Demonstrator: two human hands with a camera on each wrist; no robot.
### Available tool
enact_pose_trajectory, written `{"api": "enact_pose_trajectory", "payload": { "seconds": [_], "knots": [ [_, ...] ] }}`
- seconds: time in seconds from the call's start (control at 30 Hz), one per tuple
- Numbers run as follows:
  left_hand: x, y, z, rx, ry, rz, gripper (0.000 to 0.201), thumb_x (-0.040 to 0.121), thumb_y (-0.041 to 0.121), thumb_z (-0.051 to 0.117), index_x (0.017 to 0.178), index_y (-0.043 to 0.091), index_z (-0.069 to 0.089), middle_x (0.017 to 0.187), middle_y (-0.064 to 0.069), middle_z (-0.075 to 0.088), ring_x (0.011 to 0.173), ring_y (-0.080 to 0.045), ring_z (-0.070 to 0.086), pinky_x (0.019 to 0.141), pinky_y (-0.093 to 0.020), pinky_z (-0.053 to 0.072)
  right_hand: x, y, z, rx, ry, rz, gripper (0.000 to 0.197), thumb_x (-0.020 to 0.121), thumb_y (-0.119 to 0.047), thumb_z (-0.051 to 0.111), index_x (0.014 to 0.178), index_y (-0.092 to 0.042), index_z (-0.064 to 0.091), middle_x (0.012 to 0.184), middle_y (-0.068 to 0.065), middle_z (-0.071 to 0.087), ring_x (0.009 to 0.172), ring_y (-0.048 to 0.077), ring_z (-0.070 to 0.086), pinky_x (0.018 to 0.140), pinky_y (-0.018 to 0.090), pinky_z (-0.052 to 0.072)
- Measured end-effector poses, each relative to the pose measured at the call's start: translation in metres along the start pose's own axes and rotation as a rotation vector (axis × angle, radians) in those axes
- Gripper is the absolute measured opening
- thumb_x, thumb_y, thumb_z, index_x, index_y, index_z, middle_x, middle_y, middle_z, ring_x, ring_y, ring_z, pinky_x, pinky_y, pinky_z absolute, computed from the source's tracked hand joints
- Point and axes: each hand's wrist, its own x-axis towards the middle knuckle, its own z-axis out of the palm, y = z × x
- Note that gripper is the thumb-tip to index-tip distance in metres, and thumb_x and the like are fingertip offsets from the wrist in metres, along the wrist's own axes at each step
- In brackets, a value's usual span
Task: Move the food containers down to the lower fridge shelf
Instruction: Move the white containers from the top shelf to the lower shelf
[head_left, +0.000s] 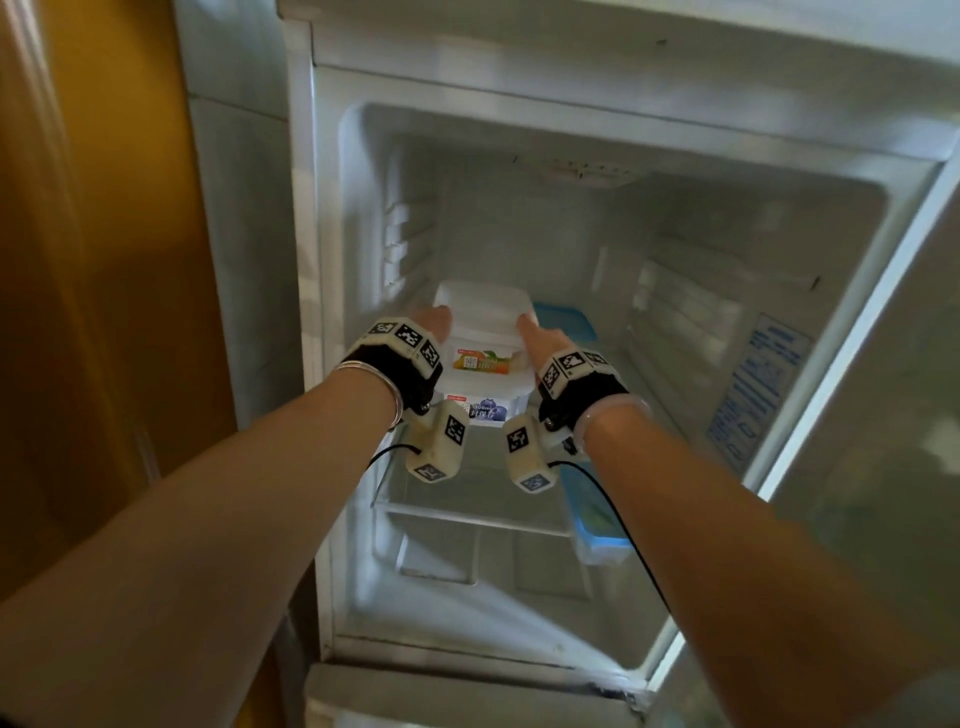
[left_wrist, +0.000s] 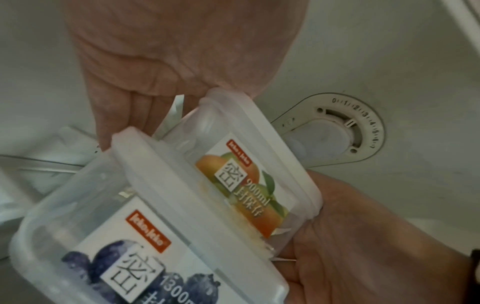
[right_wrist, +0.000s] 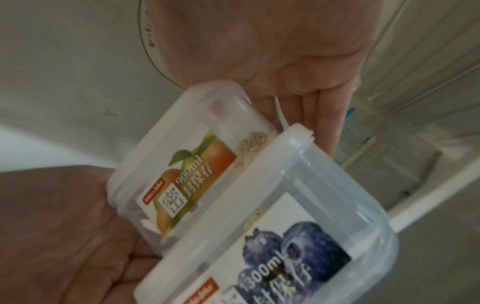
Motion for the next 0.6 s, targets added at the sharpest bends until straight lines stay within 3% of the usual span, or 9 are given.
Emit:
{"api": "enact_pose_trajectory", "payload": {
  "seconds": [0.13, 0.2, 0.3, 0.4, 0.6],
  "knots": [
    [-0.023, -0.013, -0.003, 0.034, -0.039, 0.017, 0.050, 0.100, 0.024, 0.028, 0.141, -0.005, 0.035, 0.149, -0.022, 0.036, 0.138, -0.035, 0.035, 0.111, -0.039, 0.031, -0.031, 0.008, 0.009, 0.031, -0.003, -0.006, 0.084, 0.076, -0.064, 0.028, 0.139, -0.012, 0.043, 0.140, 0.015, 0.049, 0.124, 0.033, 0.051, 0.107, 0.045, 0.037],
    [-0.031, -0.018, -0.004, 0.046, -0.048, 0.020, 0.050, 0.100, 0.023, 0.028, 0.141, -0.005, 0.035, 0.148, -0.022, 0.036, 0.137, -0.035, 0.035, 0.111, -0.039, 0.031, -0.045, 0.013, 0.011, 0.052, -0.003, -0.023, 0.077, 0.082, -0.061, 0.030, 0.137, -0.009, 0.045, 0.139, 0.016, 0.051, 0.122, 0.032, 0.052, 0.104, 0.041, 0.038],
    [-0.045, -0.030, -0.007, 0.072, -0.047, 0.052, 0.049, 0.100, 0.023, 0.027, 0.140, -0.005, 0.037, 0.147, -0.022, 0.039, 0.136, -0.036, 0.038, 0.109, -0.039, 0.034, -0.066, 0.019, 0.015, 0.061, 0.011, -0.029, 0.063, 0.093, -0.051, 0.030, 0.129, -0.004, 0.052, 0.128, 0.019, 0.058, 0.106, 0.029, 0.057, 0.096, 0.036, 0.042],
    [-0.059, -0.044, -0.009, 0.085, -0.089, 0.040, 0.049, 0.100, 0.023, 0.028, 0.139, -0.005, 0.038, 0.146, -0.022, 0.040, 0.135, -0.035, 0.038, 0.108, -0.038, 0.034, -0.086, 0.025, 0.028, 0.102, 0.030, 0.001, 0.061, 0.092, -0.051, 0.033, 0.125, -0.005, 0.055, 0.125, 0.017, 0.060, 0.112, 0.034, 0.058, 0.102, 0.043, 0.044],
    [-0.074, -0.073, -0.020, 0.145, -0.108, 0.087, 0.039, 0.099, 0.013, 0.029, 0.132, -0.003, 0.041, 0.137, -0.025, 0.046, 0.125, -0.038, 0.047, 0.107, -0.043, 0.038, -0.126, 0.030, 0.050, 0.166, 0.092, 0.035, 0.060, 0.091, -0.050, 0.038, 0.126, -0.004, 0.055, 0.126, 0.017, 0.060, 0.114, 0.035, 0.058, 0.101, 0.043, 0.045]
  ]
}}
